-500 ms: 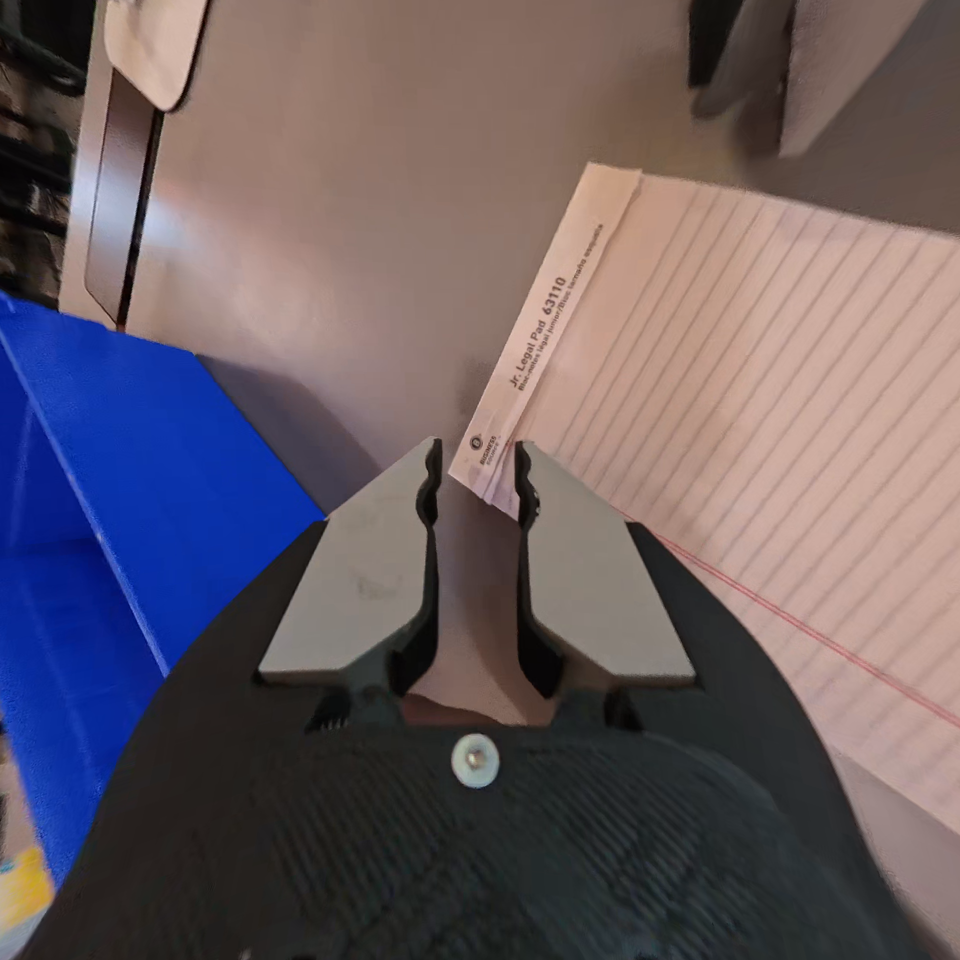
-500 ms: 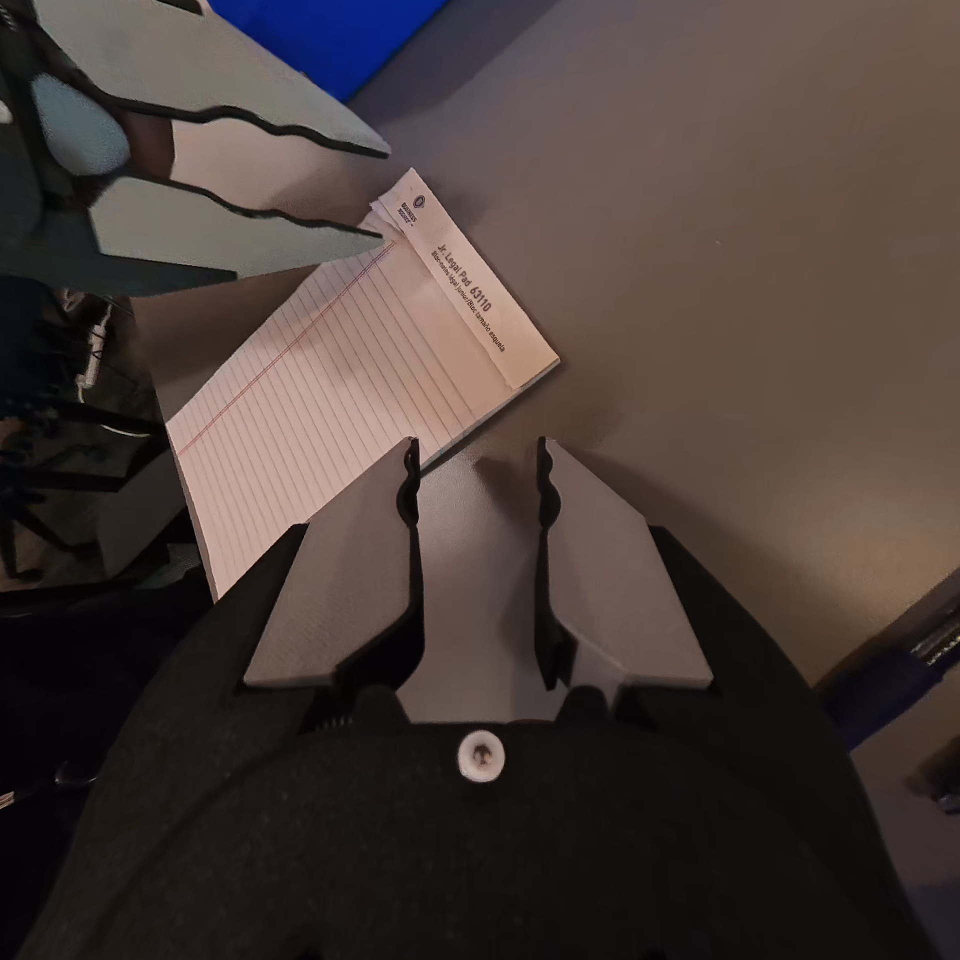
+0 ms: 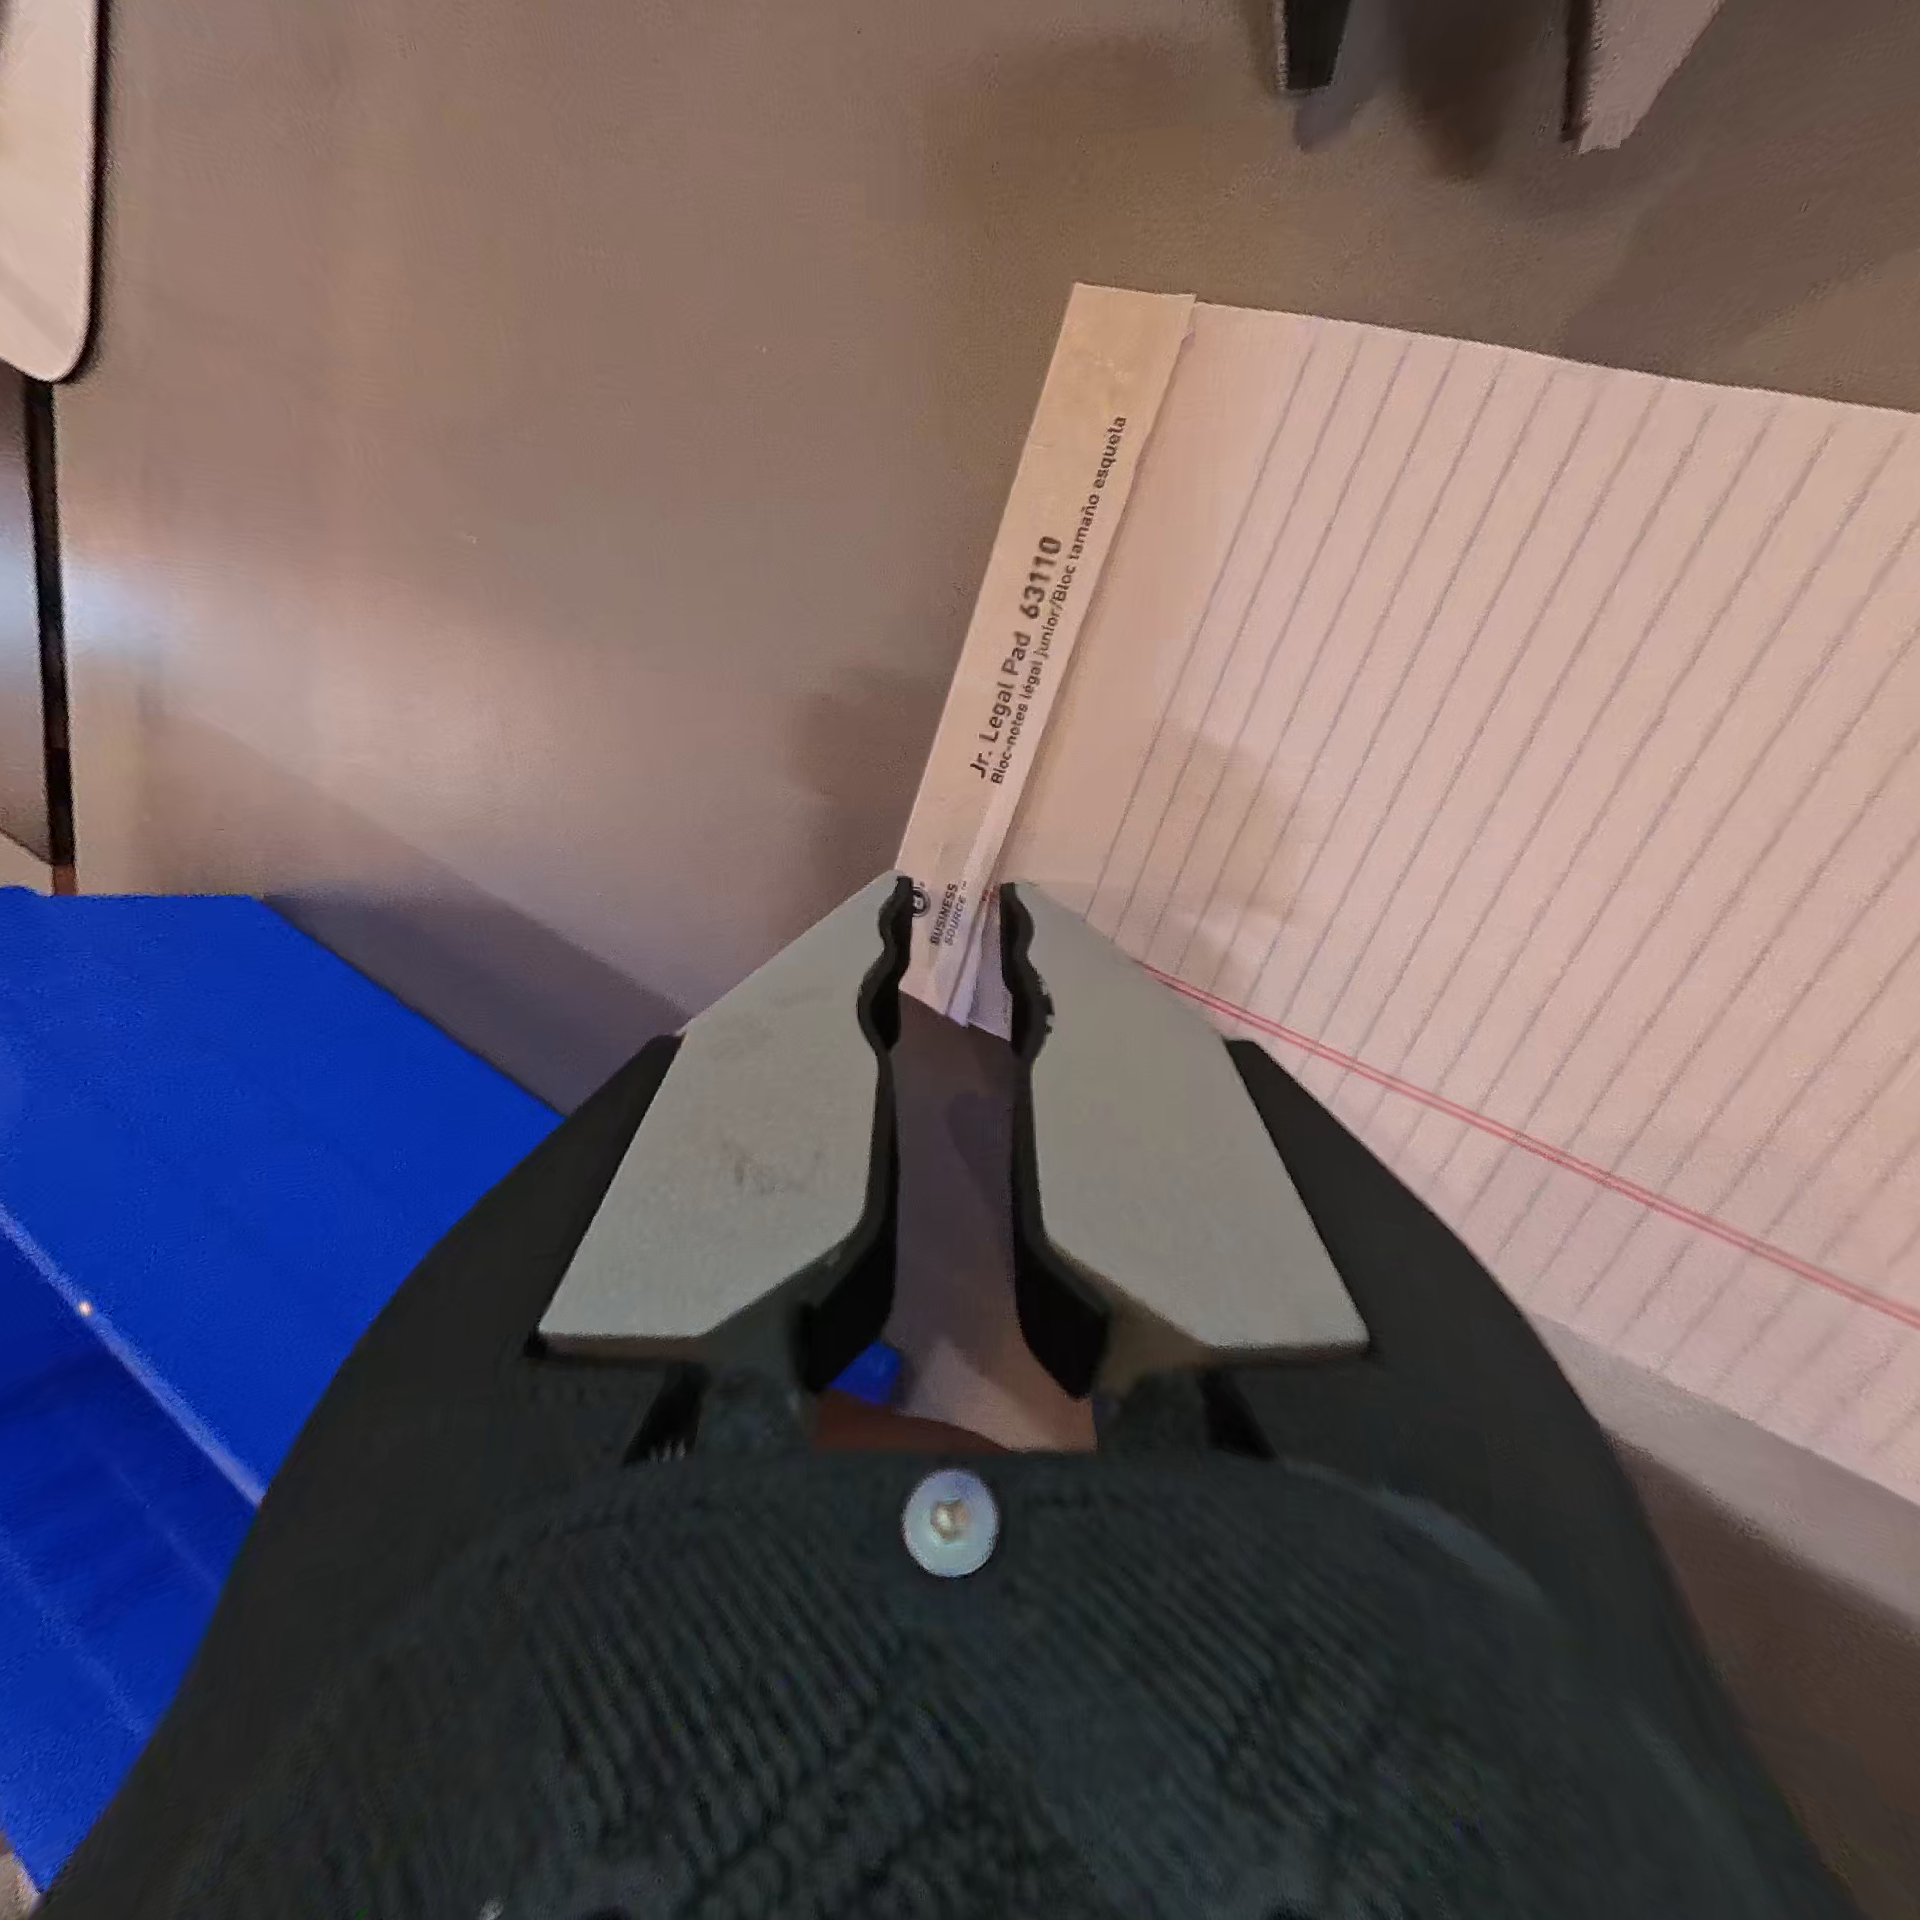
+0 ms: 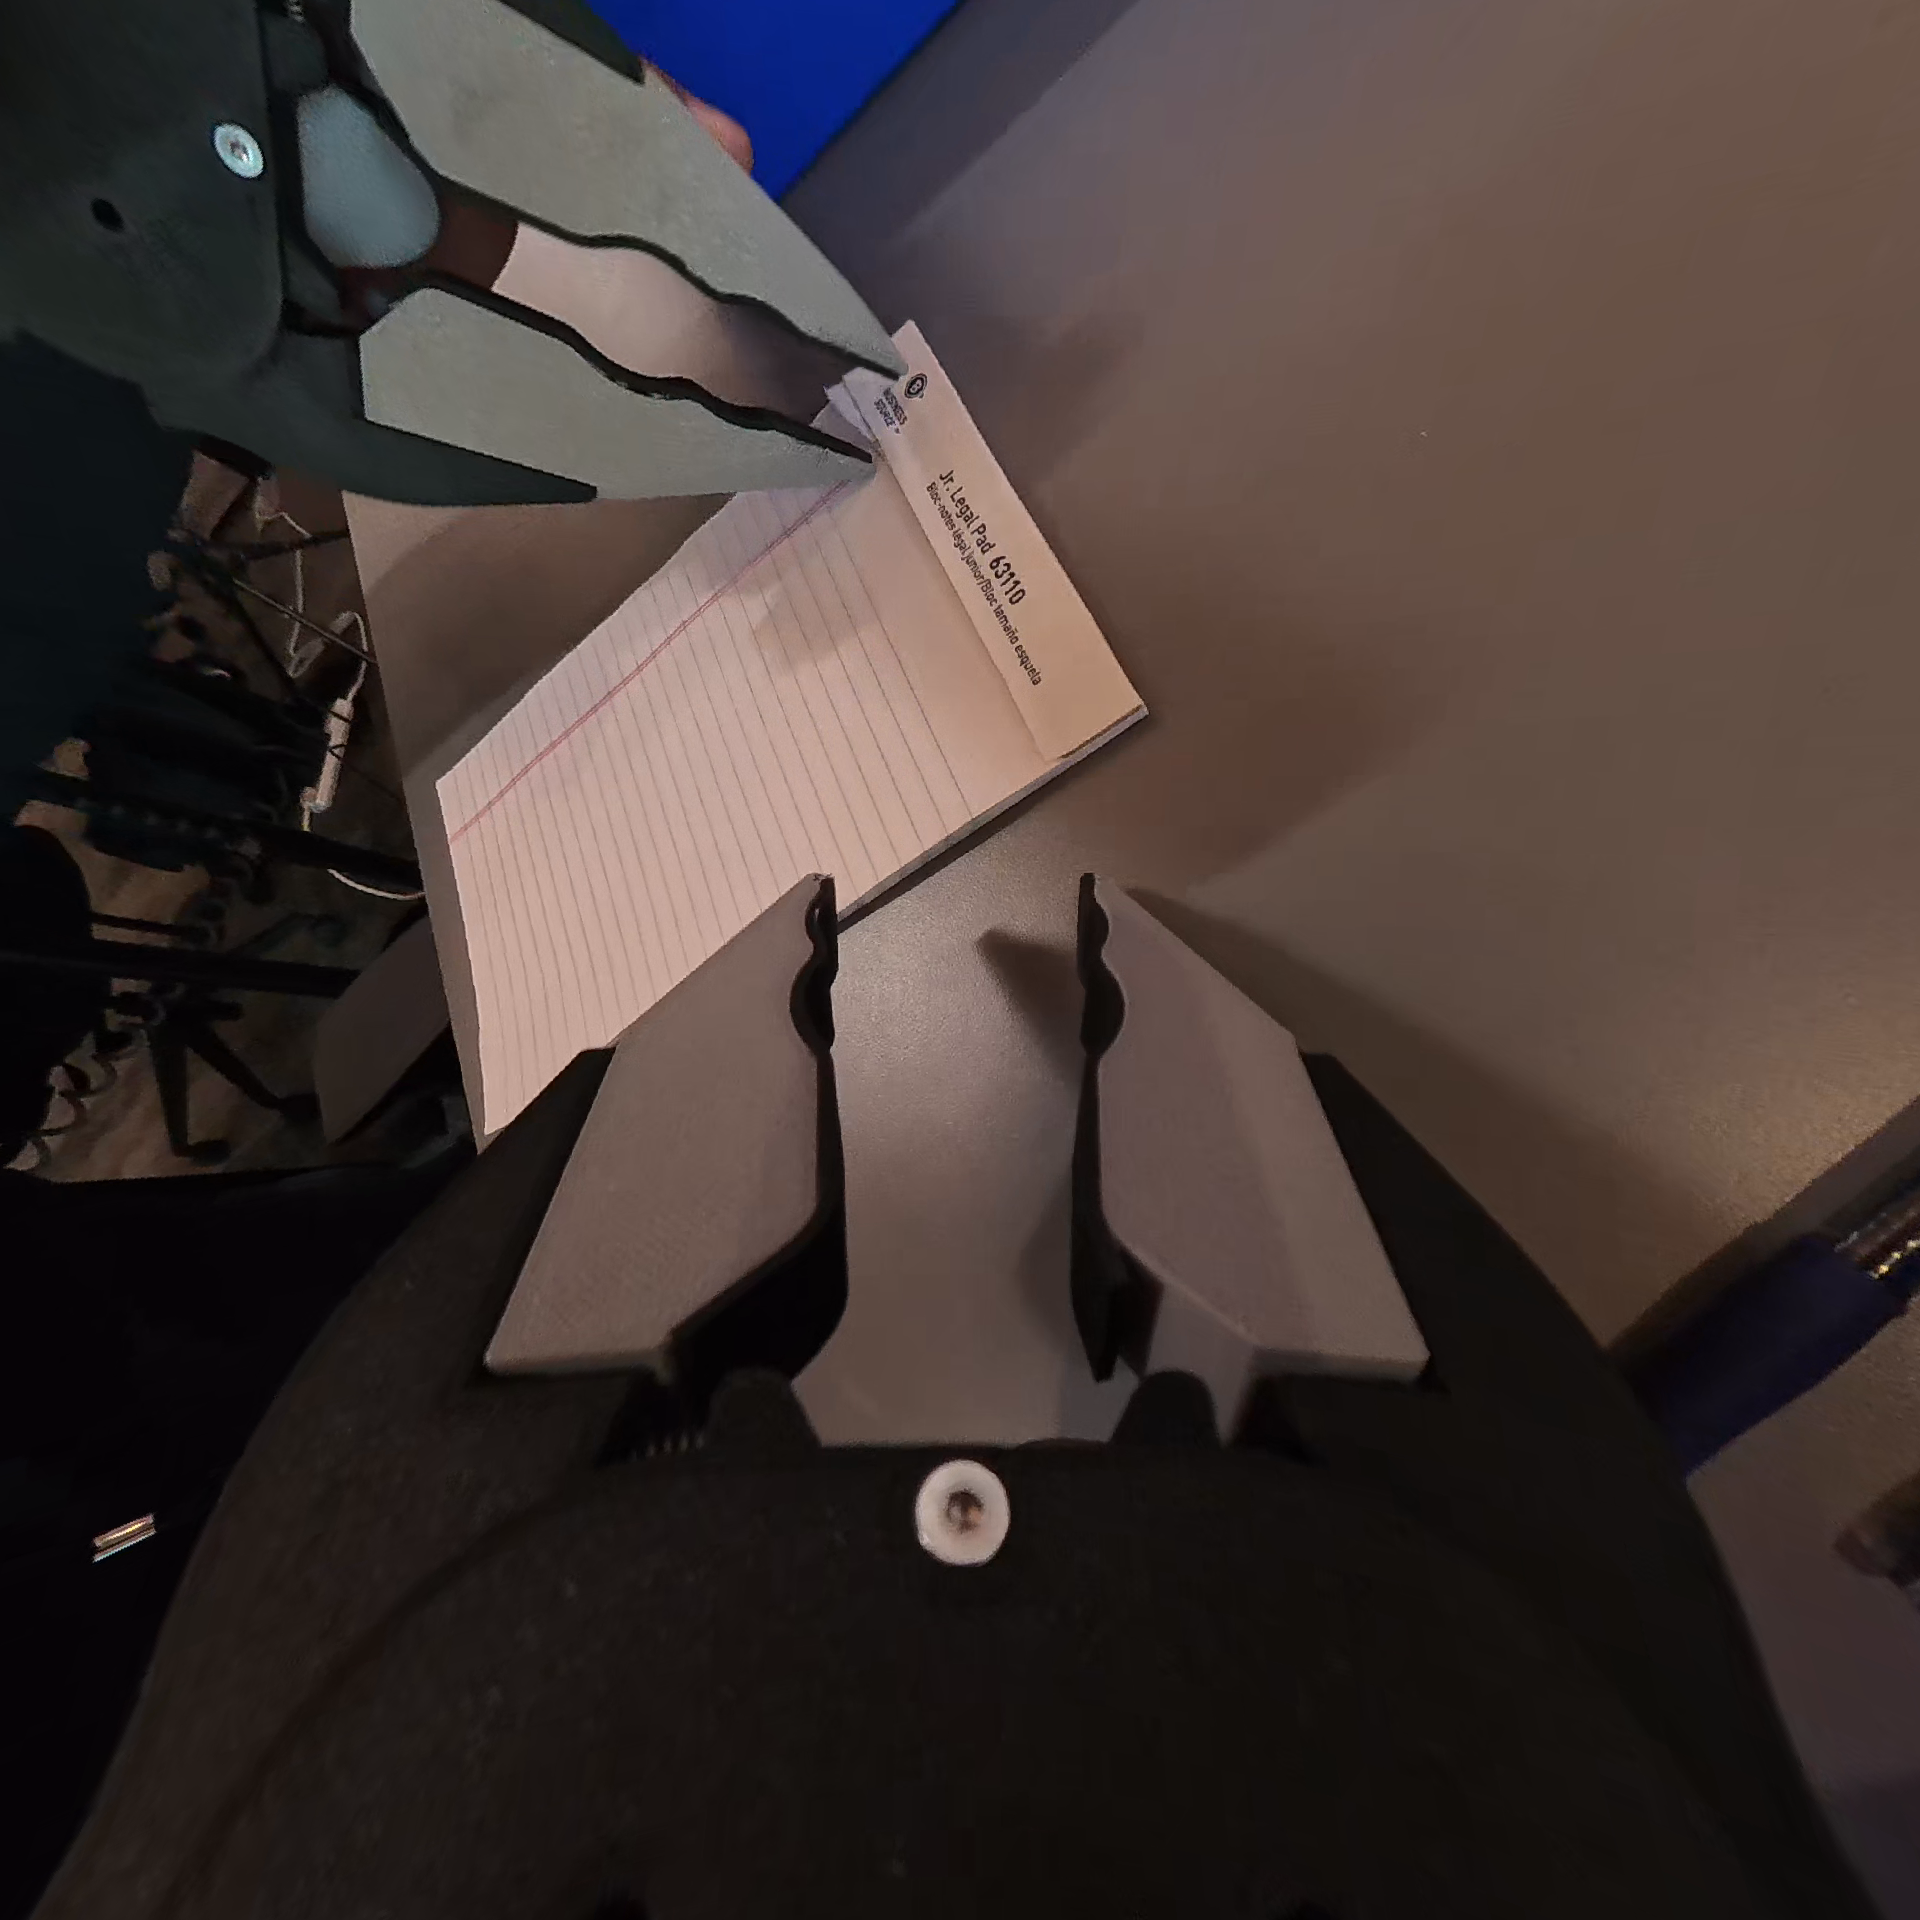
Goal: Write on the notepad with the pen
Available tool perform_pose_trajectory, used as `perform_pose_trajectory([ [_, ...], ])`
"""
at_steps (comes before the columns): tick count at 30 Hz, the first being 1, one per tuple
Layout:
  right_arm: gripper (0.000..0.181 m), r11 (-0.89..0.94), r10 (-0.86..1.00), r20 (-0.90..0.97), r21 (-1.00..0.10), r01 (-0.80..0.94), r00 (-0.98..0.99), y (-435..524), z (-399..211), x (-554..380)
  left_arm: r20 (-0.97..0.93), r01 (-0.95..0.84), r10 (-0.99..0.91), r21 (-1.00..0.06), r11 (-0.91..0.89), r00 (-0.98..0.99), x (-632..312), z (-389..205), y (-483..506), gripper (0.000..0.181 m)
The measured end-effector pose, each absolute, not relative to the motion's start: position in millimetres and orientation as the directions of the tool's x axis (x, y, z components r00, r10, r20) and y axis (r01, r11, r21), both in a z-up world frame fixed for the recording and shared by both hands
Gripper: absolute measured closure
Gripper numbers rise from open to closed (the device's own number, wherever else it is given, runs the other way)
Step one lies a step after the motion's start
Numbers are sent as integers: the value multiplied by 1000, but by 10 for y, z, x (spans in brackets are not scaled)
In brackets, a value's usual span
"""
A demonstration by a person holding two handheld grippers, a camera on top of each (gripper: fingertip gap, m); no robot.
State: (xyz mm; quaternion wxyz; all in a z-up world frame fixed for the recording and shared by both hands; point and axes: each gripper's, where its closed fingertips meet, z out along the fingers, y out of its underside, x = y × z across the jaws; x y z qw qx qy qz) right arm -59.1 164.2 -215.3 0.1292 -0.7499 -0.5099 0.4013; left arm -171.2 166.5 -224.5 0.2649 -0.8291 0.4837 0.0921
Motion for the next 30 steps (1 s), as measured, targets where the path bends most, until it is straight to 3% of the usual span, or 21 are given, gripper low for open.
perform_pose_trajectory([
  [9, 138, -429, 868, -481, -604, 672, 122, 1586, -2152, -591, -310, -853, -810, -342, -394, 498, -1604, -2234, 1726, 148],
  [18, 138, -413, 867, -490, -612, 674, 87, 1497, -2154, -597, -486, -866, -717, -302, -399, 500, -1578, -2233, 2002, 162],
  [25, 138, -428, 863, -499, -636, 643, 81, 1510, -2100, -594, -482, -866, -720, -300, -400, 499, -1552, -2216, 2083, 156],
  [30, 154, -391, 895, -439, -688, 611, 79, 1500, -2053, -855, -465, -865, -730, -298, -404, 502, -1535, -2220, 2096, 156],
])
